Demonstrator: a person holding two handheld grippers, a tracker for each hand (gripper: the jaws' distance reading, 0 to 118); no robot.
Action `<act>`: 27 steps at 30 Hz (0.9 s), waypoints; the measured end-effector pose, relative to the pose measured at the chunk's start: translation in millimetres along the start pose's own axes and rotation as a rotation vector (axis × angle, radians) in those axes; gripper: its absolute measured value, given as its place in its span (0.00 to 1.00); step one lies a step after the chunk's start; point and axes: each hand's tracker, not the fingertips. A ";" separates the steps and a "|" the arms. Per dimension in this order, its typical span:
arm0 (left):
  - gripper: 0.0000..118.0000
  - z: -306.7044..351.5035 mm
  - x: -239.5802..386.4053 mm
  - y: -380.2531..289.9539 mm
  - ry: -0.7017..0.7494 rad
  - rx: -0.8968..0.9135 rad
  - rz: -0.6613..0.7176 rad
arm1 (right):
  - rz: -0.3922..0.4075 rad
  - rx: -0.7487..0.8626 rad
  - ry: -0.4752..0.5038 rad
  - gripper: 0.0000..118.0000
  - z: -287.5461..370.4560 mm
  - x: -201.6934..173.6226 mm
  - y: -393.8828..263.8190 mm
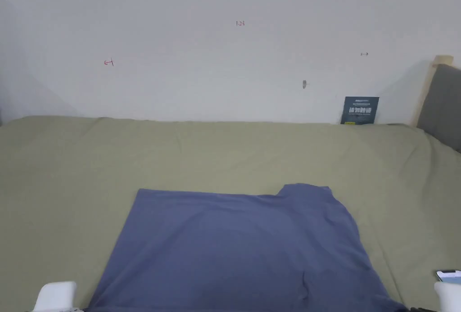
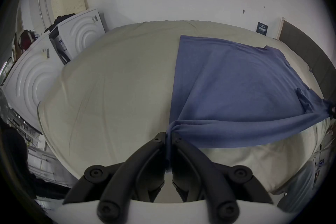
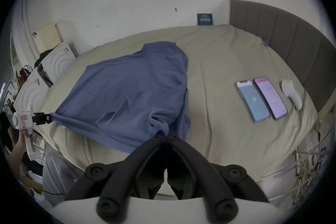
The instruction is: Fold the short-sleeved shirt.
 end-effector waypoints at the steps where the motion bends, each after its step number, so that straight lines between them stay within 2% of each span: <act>1: 0.03 0.2 0.7 -3.3 0.002 -0.004 0.000 | -0.012 -0.023 0.000 0.02 -3.0 1.8 -5.7; 6: 0.03 -7.8 1.3 -4.7 -0.001 -0.011 0.002 | -0.031 -0.055 -0.014 0.03 -16.4 1.9 -21.9; 7: 0.03 -9.1 -1.1 -3.5 -0.001 -0.012 0.000 | -0.038 -0.056 -0.015 0.10 -19.9 3.2 -21.7; 8: 0.05 -9.9 -1.0 -3.3 -0.004 -0.013 -0.003 | -0.061 -0.058 -0.024 0.31 -24.8 6.5 -23.4; 9: 0.26 -10.0 -0.9 -3.5 -0.006 -0.016 -0.002 | -0.090 -0.070 -0.038 0.77 -25.4 7.6 -22.8; 10: 0.62 -9.9 -1.5 -4.2 -0.017 -0.020 0.010 | -0.106 -0.097 -0.068 1.00 -26.1 9.7 -22.2; 11: 0.98 -10.2 -5.6 -3.9 -0.023 -0.026 0.024 | -0.114 -0.115 -0.072 0.99 -25.9 12.0 -22.8; 13: 0.98 -5.9 -13.7 -7.8 0.018 -0.091 0.066 | -0.127 -0.051 -0.047 0.99 -11.8 11.6 -22.8; 15: 0.98 2.8 -19.0 -6.7 -0.017 -0.026 0.039 | -0.131 -0.062 -0.055 0.99 -3.8 12.9 -21.8; 17: 0.97 14.7 -25.3 -5.7 -0.041 -0.049 0.041 | -0.130 -0.052 -0.071 0.96 2.6 13.4 -24.3; 18: 0.92 22.2 -28.5 -6.3 -0.055 -0.051 0.047 | -0.125 -0.057 -0.069 0.79 6.3 13.2 -24.4; 19: 0.76 34.7 -27.4 -13.8 -0.068 -0.057 0.050 | -0.113 -0.055 -0.045 0.50 10.4 12.8 -25.6; 20: 0.35 42.4 -30.6 -16.5 -0.098 -0.059 0.051 | -0.124 -0.030 -0.054 0.13 13.0 14.9 -29.8; 21: 0.06 48.1 -32.7 -18.4 -0.142 -0.067 0.037 | -0.114 -0.022 -0.068 0.00 14.7 13.2 -30.8; 22: 0.01 51.1 -34.2 -19.7 -0.135 -0.090 0.037 | -0.085 -0.020 -0.118 0.00 12.7 10.6 -31.0; 23: 0.01 48.5 -34.7 -21.5 -0.123 -0.110 0.031 | -0.093 -0.013 -0.124 0.00 11.2 10.8 -33.9; 24: 0.01 48.5 -36.2 -22.3 -0.078 -0.088 0.046 | -0.047 -0.023 -0.077 0.00 8.7 13.5 -31.8; 25: 0.01 46.0 -36.7 -22.6 -0.108 -0.123 0.025 | -0.049 -0.068 -0.009 0.00 4.0 16.5 -30.1; 27: 0.01 24.3 -45.1 -27.0 -0.130 -0.100 0.055 | -0.042 -0.060 -0.020 0.00 -0.8 15.7 -31.2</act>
